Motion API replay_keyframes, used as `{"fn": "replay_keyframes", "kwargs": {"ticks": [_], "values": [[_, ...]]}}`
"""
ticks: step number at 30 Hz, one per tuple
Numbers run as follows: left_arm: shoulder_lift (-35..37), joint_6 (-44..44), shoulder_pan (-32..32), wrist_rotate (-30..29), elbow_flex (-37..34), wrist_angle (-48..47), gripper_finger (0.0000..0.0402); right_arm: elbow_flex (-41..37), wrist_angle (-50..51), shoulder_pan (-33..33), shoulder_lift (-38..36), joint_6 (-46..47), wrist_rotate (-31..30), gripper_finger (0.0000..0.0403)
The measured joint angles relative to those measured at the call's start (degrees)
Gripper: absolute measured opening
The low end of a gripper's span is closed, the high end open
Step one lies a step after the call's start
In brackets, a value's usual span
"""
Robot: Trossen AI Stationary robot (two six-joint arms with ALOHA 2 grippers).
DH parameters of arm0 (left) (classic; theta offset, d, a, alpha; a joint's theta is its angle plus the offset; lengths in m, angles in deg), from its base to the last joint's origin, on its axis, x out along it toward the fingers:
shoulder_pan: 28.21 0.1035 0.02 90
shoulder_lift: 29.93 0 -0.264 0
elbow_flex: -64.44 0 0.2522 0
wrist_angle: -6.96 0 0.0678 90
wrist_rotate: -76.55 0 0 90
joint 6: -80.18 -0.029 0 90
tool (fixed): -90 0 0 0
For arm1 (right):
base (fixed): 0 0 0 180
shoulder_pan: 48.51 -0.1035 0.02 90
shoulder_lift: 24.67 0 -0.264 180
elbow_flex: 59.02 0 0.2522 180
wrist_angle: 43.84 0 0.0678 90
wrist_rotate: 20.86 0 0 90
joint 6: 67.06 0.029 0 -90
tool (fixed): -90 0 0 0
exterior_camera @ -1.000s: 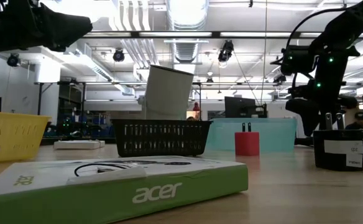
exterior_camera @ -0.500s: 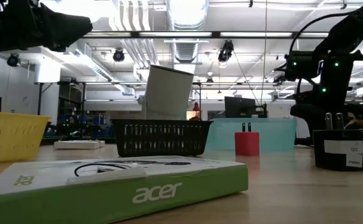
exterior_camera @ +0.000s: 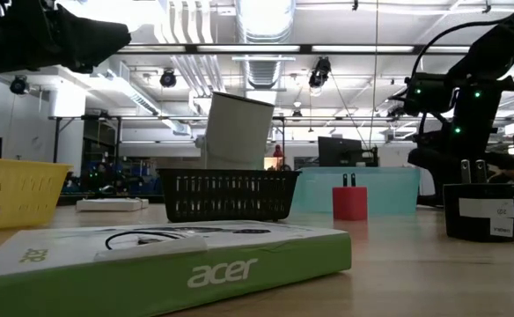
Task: Pick and place items into bin
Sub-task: Put the top black charger cable into the blue bin
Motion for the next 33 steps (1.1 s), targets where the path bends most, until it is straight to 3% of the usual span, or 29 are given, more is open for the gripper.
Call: {"fn": "replay_keyframes", "kwargs": {"ticks": [21, 33], "values": [[0.0, 0.0, 0.0, 0.0, 0.0, 0.0, 0.0208, -0.7, 0.1, 0.0, -0.1, 1.3, 0.2, 0.0053], [0.0, 0.0, 0.0, 0.0, 0.0, 0.0, 0.0208, 2.0, 0.5, 0.0, 0.0, 0.4, 0.7, 0.0022]]}}
